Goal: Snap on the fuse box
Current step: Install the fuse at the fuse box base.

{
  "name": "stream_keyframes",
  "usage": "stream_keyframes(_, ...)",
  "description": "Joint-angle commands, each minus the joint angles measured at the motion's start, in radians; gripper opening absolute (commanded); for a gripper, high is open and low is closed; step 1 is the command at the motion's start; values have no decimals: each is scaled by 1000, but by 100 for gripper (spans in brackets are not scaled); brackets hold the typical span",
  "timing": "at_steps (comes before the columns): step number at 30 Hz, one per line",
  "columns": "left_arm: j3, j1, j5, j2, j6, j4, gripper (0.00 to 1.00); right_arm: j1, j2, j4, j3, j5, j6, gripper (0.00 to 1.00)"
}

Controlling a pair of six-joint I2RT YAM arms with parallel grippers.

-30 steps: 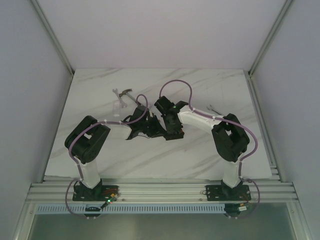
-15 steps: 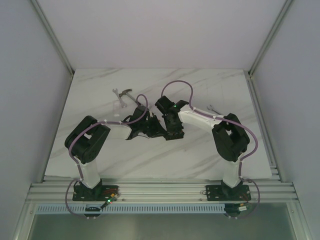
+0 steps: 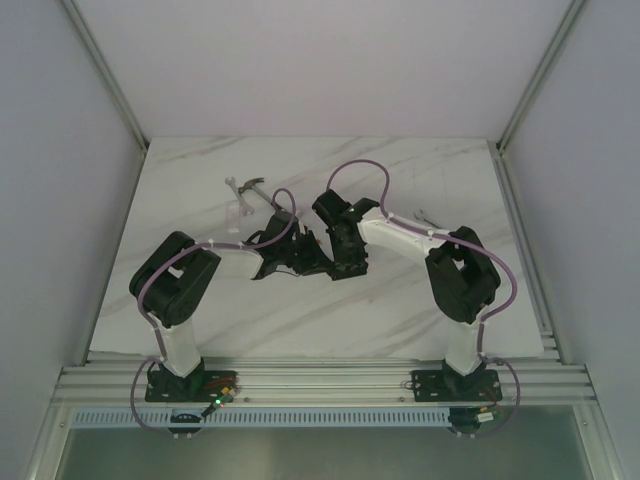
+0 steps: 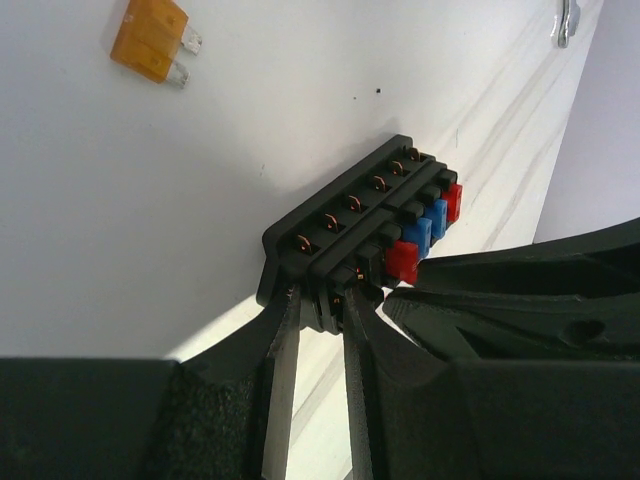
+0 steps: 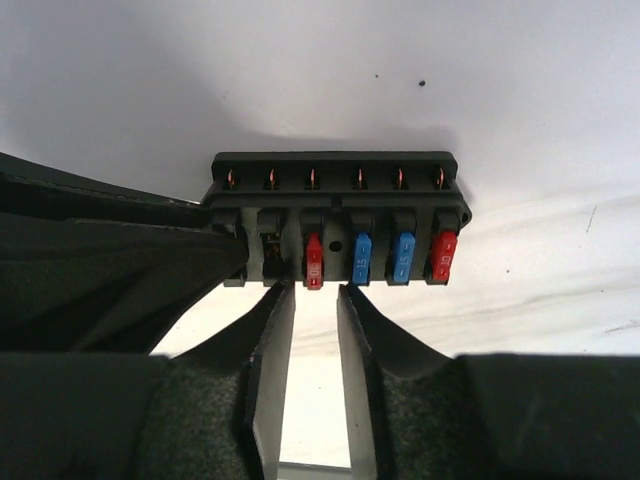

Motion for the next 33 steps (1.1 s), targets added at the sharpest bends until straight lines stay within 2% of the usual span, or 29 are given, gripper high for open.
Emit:
stream_keyframes(1, -46, 9, -101, 55, 36, -147, 31, -11, -25, -7, 48, 33, 13, 33)
stream_keyframes(8, -42, 8, -103, 56, 36, -147, 31, -12, -30, -9, 61, 49, 12, 32)
stream_keyframes(14, -42, 8, -101, 56, 34, -146, 31, -12, -6, -2, 62, 47, 4, 25)
stream_keyframes(28, -42, 7, -100, 60, 34, -146, 31, -13, 32, 8, 60, 30, -4, 21)
stream_keyframes(33, -42, 9, -99, 61, 34, -146, 31, -14, 35, 12, 60, 21, -6, 16)
